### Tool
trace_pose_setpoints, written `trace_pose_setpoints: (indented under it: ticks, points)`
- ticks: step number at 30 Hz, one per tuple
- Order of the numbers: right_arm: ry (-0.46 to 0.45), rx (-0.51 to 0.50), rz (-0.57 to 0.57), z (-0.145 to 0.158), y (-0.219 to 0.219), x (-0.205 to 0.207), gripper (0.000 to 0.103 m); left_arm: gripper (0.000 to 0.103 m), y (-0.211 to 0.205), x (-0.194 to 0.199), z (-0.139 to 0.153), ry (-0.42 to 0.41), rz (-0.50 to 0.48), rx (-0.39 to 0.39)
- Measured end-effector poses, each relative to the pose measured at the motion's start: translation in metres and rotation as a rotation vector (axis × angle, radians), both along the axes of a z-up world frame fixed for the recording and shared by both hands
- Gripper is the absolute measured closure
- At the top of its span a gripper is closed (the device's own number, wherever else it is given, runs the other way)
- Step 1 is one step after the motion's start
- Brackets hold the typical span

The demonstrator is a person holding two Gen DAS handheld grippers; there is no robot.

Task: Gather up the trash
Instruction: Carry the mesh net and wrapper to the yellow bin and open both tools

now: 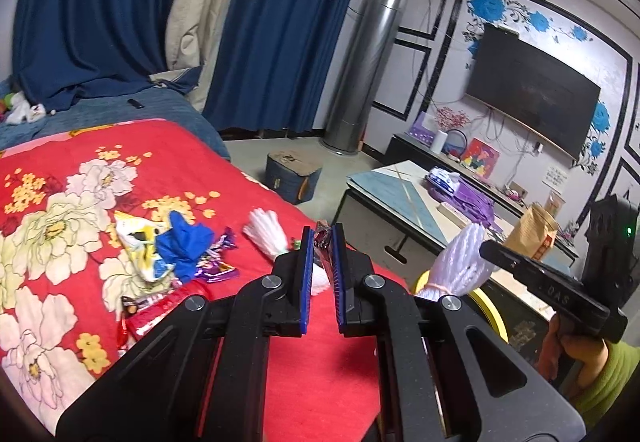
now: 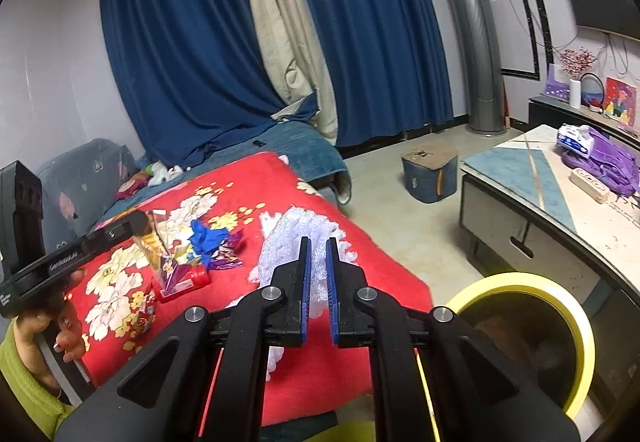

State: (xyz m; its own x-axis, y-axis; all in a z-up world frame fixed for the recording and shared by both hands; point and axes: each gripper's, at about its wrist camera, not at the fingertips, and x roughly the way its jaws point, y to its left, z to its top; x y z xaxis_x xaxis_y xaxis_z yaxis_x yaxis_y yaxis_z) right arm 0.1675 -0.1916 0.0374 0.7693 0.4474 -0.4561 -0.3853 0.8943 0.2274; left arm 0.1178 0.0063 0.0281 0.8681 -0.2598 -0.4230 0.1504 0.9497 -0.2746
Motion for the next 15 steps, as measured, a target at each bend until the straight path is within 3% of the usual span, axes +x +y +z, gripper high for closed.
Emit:
trace_pose_setpoints:
  ticks: [15]
  points:
    - [0.014,0.021,-0.132,-0.007,-0.062,-0.004,0.095,0.098,-0.06,0.005,-0.009,0.011,-0.127,0.045]
